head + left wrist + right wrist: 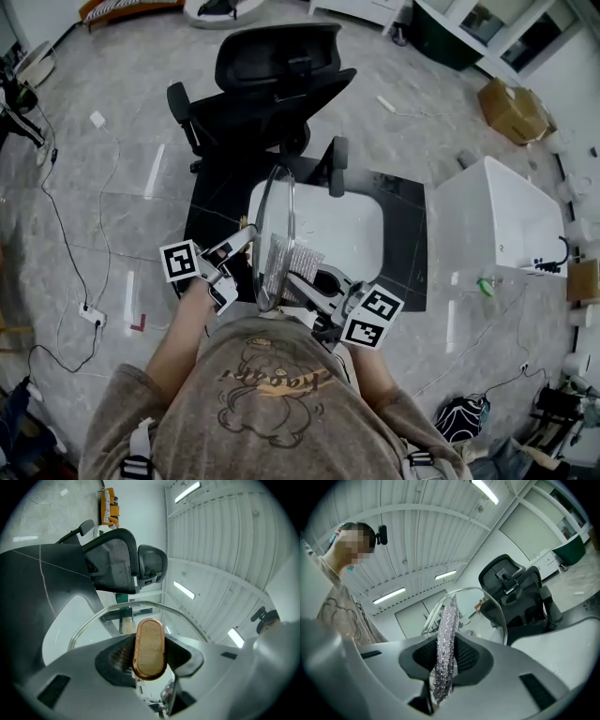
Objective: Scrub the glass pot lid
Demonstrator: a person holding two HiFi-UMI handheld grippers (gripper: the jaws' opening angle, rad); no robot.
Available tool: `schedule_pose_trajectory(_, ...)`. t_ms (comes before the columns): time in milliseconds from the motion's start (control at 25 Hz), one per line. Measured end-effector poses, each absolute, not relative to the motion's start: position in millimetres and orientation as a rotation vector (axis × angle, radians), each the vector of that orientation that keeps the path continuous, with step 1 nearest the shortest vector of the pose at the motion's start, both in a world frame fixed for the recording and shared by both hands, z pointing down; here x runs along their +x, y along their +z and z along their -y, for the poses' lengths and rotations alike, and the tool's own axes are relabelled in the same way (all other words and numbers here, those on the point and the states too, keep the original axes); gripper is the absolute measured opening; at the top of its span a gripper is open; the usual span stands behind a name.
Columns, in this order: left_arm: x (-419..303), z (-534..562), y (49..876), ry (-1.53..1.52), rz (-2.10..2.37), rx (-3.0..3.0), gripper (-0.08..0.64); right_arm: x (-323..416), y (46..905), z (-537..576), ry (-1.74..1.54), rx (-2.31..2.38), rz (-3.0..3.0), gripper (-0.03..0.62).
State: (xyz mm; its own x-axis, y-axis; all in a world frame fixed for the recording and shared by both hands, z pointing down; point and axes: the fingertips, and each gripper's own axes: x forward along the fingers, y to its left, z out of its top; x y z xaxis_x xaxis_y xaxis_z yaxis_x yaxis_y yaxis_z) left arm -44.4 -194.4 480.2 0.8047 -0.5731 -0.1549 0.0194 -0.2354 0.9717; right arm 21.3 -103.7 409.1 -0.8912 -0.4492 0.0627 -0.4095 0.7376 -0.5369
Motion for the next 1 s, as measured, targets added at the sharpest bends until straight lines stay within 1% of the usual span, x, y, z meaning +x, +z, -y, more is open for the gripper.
schedule_pose_trajectory(240,-35.0,189.1,481.3,-0.572,0.407,1.730,0.179,39.5,383.1,131.4,-0.749,-0.782,-2.821,0.080)
schedule_pose_trajectory(480,-25.5,185.4,475.6,-0.565,0.367,1.741,0.179,44.5,383.9,162.2,-0.704,-0.873,-2.798,0.080)
schedule_pose_trajectory(680,-18.8,181.5,469.3,-0.566,0.339,1.744,0.179,43.8,403.1,185.0,-0.686,-0.950,-2.799,0.080)
schedule_pose_trajectory(1000,-11.7,173.5,457.9,-0.549,0.298,1.767,0.179,44.8,459.2,213.4,-0.711,-1.125,-2.859,0.080)
